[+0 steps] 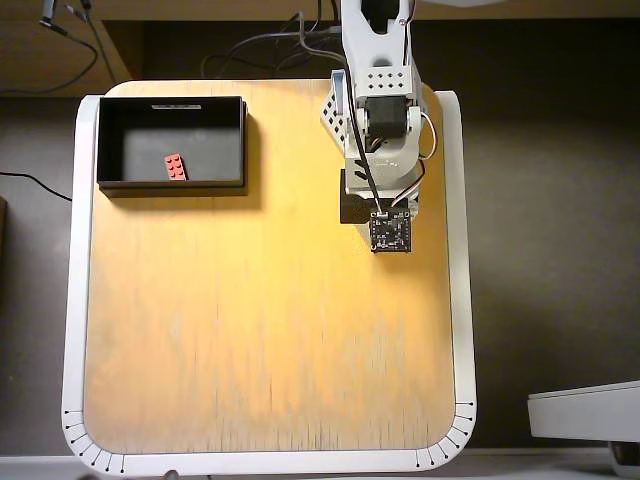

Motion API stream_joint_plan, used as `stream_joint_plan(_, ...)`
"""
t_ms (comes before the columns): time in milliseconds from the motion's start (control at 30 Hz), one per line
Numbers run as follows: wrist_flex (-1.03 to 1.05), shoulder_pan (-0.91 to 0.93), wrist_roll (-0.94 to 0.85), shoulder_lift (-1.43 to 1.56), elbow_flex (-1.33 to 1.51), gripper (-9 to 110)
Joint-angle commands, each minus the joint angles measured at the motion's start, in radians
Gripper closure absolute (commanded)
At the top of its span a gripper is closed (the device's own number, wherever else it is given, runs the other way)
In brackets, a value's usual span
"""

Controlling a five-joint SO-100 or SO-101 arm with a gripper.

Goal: Grasp a lego block and put it in the bin.

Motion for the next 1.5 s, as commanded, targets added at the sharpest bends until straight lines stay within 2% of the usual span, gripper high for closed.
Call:
stream_joint_plan(0,0.006,-0.031,-0.037,0.091,0.161,101)
stream_joint_plan(267,0.006,-0.043,-0.140,0.091,0.161,101)
stream_joint_plan(1467,0.006,-0.043,-0.143,0.091,0.161,101)
